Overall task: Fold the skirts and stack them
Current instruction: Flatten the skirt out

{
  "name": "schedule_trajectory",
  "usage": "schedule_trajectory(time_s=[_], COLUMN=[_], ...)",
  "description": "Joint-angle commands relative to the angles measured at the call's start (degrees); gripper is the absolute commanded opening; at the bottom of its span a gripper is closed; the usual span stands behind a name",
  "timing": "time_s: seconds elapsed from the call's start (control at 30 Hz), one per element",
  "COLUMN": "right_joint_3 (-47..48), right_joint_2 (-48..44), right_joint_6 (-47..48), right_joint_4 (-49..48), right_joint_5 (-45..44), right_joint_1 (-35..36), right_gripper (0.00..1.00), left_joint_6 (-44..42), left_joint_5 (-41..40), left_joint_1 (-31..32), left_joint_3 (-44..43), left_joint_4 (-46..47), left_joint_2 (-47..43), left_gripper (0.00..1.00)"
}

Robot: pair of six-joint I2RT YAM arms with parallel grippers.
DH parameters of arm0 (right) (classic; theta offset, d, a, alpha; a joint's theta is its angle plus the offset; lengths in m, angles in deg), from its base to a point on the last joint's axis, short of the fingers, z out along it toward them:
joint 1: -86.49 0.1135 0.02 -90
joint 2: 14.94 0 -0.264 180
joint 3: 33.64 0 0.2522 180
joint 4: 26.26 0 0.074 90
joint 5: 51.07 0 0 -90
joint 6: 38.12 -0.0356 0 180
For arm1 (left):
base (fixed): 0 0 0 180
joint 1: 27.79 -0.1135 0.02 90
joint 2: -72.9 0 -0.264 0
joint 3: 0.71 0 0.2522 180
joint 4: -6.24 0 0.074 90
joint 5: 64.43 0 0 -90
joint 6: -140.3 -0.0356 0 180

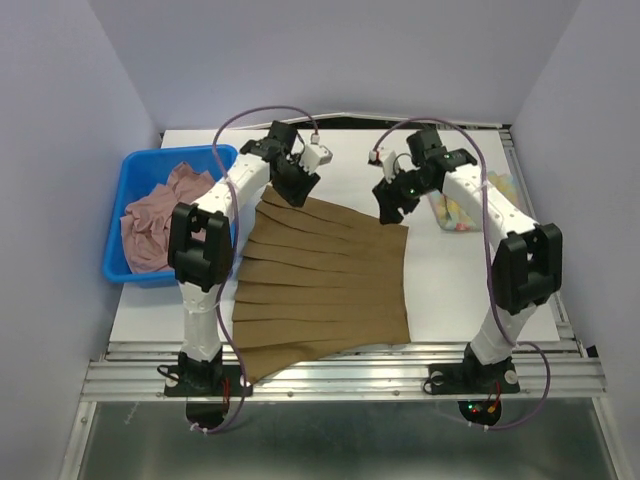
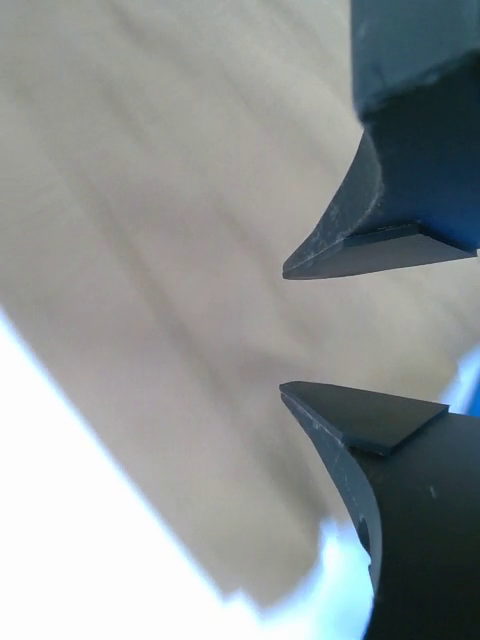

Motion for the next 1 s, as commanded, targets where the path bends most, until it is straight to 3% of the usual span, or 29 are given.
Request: schedule_trajectory(time_s=[0.0,0.2,0.43,0.77,0.97], right_joint_3=[9.4,15.2,12.2,6.5,5.4], right_joint_2=[7.6,17.2,21.3,22.8,23.4], right_joint_6=[1.5,4.5,7.3,10.9,12.2], right_joint_4=[-2.3,-2.4,-2.3,-1.1,-1.4], right_joint_5=[-2.9,-5.2,-4.8,-5.5,-6.9], right_joint_1=[-3.3,-4.9,-4.9,-4.9,-4.9], right_gripper=[0.67,0.8,0.81,0.61,0.45], left_joint_6=[-8.0,-15.1,-23.6,-30.6,-31.1], left_joint_5=[-3.1,-7.3,-7.4,-8.6,-8.8], left_joint_1=[-0.6,-1.5,-2.8,-3.5,-4.0], left_joint_3=[-12.0,-22.2,-19.3,-15.8,-12.6], left_joint_4=[-2.0,-4.3,-3.2,-6.5,-5.9], left_joint_2=[-0.7,9.1,13.1,16.3,17.1], left_gripper=[0.58,0.61,0.65,0.66,0.58])
